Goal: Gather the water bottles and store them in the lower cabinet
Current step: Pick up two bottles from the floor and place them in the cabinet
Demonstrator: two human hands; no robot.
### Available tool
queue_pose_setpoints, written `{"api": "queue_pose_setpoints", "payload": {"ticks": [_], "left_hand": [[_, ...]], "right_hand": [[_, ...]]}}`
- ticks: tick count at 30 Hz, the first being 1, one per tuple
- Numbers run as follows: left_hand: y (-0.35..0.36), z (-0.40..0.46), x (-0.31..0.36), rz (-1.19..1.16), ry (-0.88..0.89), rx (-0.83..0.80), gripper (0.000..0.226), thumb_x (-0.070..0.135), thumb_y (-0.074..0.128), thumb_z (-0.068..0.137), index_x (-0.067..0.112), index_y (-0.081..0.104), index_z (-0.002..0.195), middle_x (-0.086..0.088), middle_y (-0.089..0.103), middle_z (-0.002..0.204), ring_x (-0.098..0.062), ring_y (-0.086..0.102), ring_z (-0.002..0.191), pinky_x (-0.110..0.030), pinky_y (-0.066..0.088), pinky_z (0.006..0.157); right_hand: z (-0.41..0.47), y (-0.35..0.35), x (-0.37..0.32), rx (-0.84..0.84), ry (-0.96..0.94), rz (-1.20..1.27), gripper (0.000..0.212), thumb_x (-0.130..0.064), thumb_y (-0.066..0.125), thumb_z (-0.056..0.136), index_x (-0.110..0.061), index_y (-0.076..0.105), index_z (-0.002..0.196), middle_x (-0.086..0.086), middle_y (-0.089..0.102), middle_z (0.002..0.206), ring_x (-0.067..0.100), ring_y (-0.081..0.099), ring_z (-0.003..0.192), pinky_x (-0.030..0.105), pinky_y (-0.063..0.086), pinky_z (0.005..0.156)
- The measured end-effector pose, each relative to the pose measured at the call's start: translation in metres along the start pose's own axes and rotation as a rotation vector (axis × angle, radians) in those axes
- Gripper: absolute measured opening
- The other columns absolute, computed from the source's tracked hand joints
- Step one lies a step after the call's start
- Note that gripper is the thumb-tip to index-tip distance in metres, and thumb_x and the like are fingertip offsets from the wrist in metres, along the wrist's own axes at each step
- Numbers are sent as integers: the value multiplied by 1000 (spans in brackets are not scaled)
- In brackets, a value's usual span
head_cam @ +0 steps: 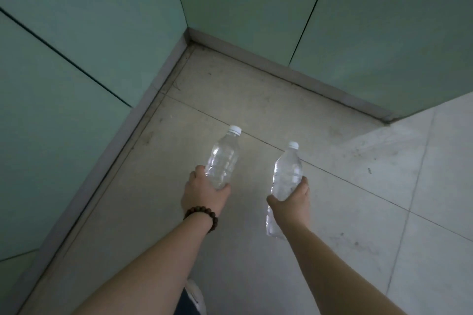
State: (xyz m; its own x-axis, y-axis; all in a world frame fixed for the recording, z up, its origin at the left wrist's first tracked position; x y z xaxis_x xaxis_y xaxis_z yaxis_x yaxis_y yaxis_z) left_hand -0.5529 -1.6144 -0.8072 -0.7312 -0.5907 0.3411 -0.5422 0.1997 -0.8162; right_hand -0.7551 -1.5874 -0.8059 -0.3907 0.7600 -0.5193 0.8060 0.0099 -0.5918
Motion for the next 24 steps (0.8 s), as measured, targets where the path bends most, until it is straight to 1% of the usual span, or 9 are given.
{"api": "queue_pose_setpoints", "payload": {"ticks": [2, 4, 8, 12, 14, 16, 18, 21, 24], "left_hand": [[-40, -24, 16, -44, -14, 8, 54, 45, 71, 70, 18, 48, 110, -5, 56, 111, -32, 62, 96, -35, 47, 72], [-85, -51, 32, -73, -25, 24, 55, 48, 72, 68, 19, 49, 109, -4, 58, 110, -32, 63, 94, -36, 51, 72], [-190, -111, 67, -150, -29, 50, 49, 50, 72, 67, 25, 48, 102, 1, 65, 97, -27, 64, 85, -30, 47, 64], [-293, -164, 94, -228, -50, 87, 54, 56, 71, 66, 28, 49, 106, 6, 67, 97, -24, 67, 86, -30, 51, 67], [-346, -192, 105, -280, -51, 124, 56, 61, 69, 63, 30, 49, 105, 7, 68, 95, -22, 67, 81, -32, 55, 67], [-398, -221, 116, -362, -55, 165, 51, 59, 71, 61, 30, 48, 97, 7, 68, 88, -21, 67, 75, -36, 57, 65], [-449, -253, 127, -397, -67, 212, 48, 53, 76, 65, 26, 49, 93, 3, 67, 87, -24, 66, 75, -35, 56, 66], [-511, -304, 135, -440, -80, 281, 46, 48, 79, 68, 22, 50, 93, -2, 68, 96, -24, 60, 75, -28, 47, 63], [-551, -353, 132, -487, -97, 343, 48, 49, 79, 68, 23, 51, 97, -1, 68, 101, -25, 64, 84, -26, 42, 65]], "right_hand": [[-30, -21, -23, -1, -25, 34, 87, -18, 72, 69, -15, 24, 142, 6, 44, 133, 30, 52, 114, 35, 44, 87], [-63, -45, -58, -17, -78, 50, 84, -19, 72, 67, -15, 28, 139, 5, 46, 130, 29, 52, 111, 35, 44, 86], [-137, -103, -146, -71, -206, 36, 87, -20, 73, 68, -18, 26, 141, 2, 45, 130, 26, 50, 115, 32, 41, 87], [-210, -164, -234, -78, -348, 30, 91, -20, 74, 66, -14, 26, 143, 5, 47, 131, 27, 52, 115, 30, 43, 86], [-250, -198, -275, -98, -387, 50, 85, -21, 72, 65, -19, 30, 140, 0, 50, 126, 23, 56, 109, 30, 45, 82], [-291, -233, -311, -112, -440, 78, 77, -20, 71, 63, -26, 36, 132, -6, 55, 116, 17, 59, 99, 30, 46, 78], [-330, -266, -340, -120, -498, 87, 76, -18, 72, 62, -28, 37, 129, -7, 56, 113, 14, 60, 95, 28, 46, 76], [-386, -307, -368, -125, -574, 109, 68, -16, 72, 63, -29, 40, 122, -6, 55, 108, 14, 60, 92, 26, 43, 73], [-437, -338, -382, -141, -658, 112, 69, -15, 72, 66, -26, 38, 126, -5, 51, 108, 14, 55, 91, 24, 39, 74]]}}
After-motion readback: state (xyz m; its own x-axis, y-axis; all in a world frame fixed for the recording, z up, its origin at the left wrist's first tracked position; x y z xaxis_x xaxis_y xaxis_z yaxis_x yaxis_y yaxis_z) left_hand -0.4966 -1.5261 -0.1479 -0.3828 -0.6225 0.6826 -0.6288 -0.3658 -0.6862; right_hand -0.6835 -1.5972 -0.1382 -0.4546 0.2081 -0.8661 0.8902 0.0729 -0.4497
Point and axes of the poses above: each hand's wrist, its own z-axis towards the middle knuckle, its own y-axis out of the palm, x = y × z, the point moved 3 cm from there along z, towards the middle knuckle
